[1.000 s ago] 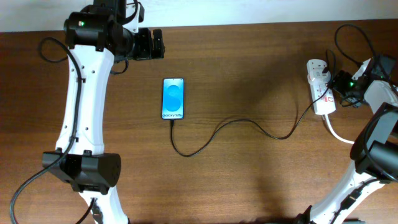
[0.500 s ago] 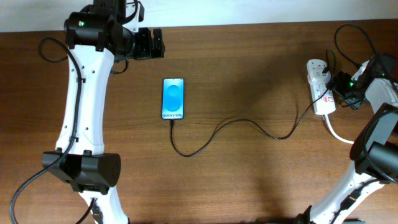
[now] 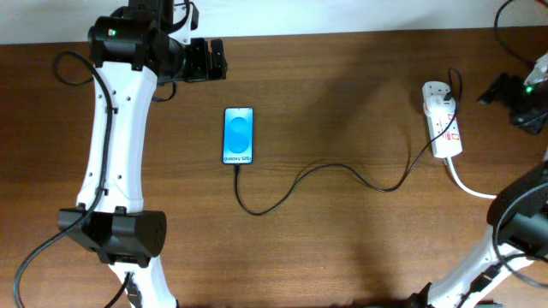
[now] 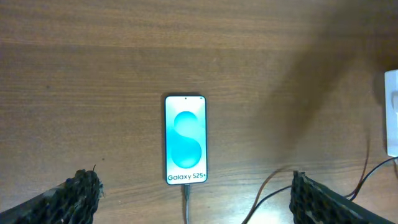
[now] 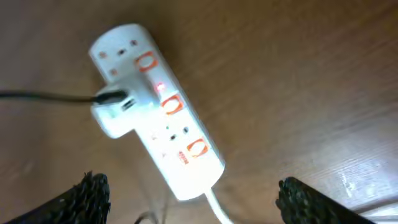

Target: Plug charger to phone and switch on socket

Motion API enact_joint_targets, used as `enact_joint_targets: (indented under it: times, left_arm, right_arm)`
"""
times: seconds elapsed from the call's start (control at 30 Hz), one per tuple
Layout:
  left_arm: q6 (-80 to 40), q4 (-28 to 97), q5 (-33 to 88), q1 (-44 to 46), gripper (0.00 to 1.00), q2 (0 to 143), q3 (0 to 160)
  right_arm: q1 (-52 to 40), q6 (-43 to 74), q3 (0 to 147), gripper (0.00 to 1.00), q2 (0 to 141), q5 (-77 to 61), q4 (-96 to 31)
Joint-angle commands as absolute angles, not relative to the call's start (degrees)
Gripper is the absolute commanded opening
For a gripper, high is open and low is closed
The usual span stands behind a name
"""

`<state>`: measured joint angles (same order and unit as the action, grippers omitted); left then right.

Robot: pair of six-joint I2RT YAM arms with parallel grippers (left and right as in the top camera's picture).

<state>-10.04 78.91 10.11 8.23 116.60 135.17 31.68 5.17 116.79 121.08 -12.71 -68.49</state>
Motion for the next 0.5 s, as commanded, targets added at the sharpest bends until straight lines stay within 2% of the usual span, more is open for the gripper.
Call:
enact_joint_targets:
  times: [0.0,0.07,0.27,0.3,0.37,0.47]
  left_arm:
    - [-9.74,79.22,10.66,8.23,0.99,115.50,135.68]
    - [-9.74,79.18,10.66,8.19,1.00,115.50,135.68]
    - [-9.74,79.20,10.66,8.19,1.00,115.50,135.70]
    - [-9.74,79.20,10.66,8.19,1.00,115.50,135.68]
    - [-9.74,79.20,10.68,8.19,1.00,115.50,135.68]
    - [-9.74,79.20,10.66,8.19,1.00,115.50,135.68]
  right_arm:
    - [31.31,3.05,123.42,0.89,113.30,-14.66,-73.25]
    - [29.19,-0.27,123.81,0.89,107.96,-19.14,-73.95]
    - [14.96,-4.29,123.81,0.91,95.09,-18.63,-79.00]
    - [13.26,-4.25,123.81,0.95,93.43,-17.67,-81.25]
    - [12.71,-4.25,123.81,0.99,90.83,-17.12,-83.96]
    - [12.71,-4.03,123.81,0.99,86.15,-17.39,-91.33]
